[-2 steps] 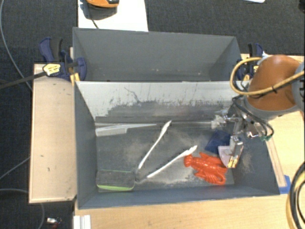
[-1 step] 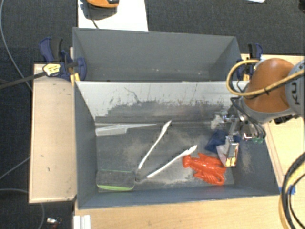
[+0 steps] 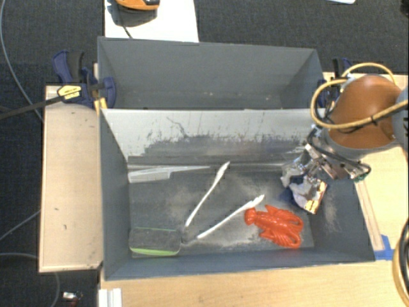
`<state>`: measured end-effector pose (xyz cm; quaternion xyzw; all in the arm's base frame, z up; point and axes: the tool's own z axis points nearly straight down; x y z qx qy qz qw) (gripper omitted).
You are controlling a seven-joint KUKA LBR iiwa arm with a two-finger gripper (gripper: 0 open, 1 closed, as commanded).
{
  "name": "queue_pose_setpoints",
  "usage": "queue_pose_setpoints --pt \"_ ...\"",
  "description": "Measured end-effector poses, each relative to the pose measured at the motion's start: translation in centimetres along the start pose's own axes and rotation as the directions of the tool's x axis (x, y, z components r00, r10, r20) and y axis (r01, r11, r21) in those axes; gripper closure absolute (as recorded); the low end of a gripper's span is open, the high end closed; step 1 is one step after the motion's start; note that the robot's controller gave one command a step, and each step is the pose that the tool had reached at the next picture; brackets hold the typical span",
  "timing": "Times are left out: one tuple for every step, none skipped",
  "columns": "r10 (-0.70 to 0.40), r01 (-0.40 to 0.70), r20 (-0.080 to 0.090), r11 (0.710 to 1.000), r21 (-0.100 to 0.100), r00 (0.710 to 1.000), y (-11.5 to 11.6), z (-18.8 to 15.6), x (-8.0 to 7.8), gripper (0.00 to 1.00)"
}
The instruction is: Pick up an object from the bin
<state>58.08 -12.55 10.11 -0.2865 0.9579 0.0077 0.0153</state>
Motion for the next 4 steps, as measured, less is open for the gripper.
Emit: queue_pose_setpoints --pt "-0.223 0.223 0.011 0.975 -0.004 0.975 0.0 -0.4 -0.1 1.00" --pt "-0.233 0.233 -0.006 0.972 0.012 0.973 1.4 -0.7 0.0 1.00" --pt "-0.445 0.445 -0.010 0.896 0.007 0.896 3.9 -7.0 1.1 1.00" --pt "-0.524 0.524 -0.011 0.851 0.007 0.851 1.7 -9.4 1.7 1.00"
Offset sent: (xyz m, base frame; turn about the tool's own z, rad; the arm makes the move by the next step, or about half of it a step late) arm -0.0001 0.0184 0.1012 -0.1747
